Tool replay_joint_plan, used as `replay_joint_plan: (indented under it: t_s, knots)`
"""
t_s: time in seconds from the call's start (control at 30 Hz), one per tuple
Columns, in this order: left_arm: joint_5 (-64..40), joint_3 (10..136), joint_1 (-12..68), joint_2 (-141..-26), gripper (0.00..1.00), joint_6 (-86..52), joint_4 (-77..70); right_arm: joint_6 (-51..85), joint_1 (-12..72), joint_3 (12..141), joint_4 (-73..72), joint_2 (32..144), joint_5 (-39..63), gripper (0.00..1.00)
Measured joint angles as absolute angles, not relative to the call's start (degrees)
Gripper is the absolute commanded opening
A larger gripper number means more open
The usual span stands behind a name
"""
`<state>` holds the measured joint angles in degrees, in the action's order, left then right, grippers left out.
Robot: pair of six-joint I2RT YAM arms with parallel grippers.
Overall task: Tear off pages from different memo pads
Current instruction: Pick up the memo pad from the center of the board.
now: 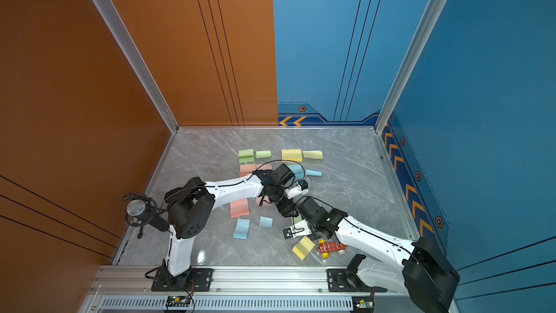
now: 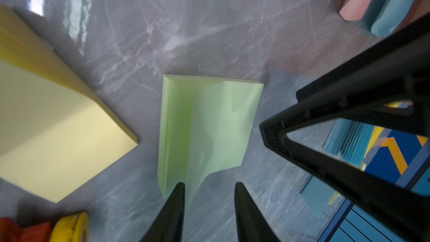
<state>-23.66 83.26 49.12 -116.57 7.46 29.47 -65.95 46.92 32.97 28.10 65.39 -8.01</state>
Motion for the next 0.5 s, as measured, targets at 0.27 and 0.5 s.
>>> replay_joint_plan:
  t_s: [0.27, 0.5]
  knots:
    - [-23.66, 83.26, 49.04, -116.57, 0.64, 7.46, 29.47, -65.58, 47.0, 33.08, 26.46, 65.36, -8.86, 0.39]
    - [-23.7, 83.26, 48.62, -116.57, 0.64, 7.44, 29.47, -65.12, 48.62, 33.04, 24.82, 65.71, -8.88, 0.38]
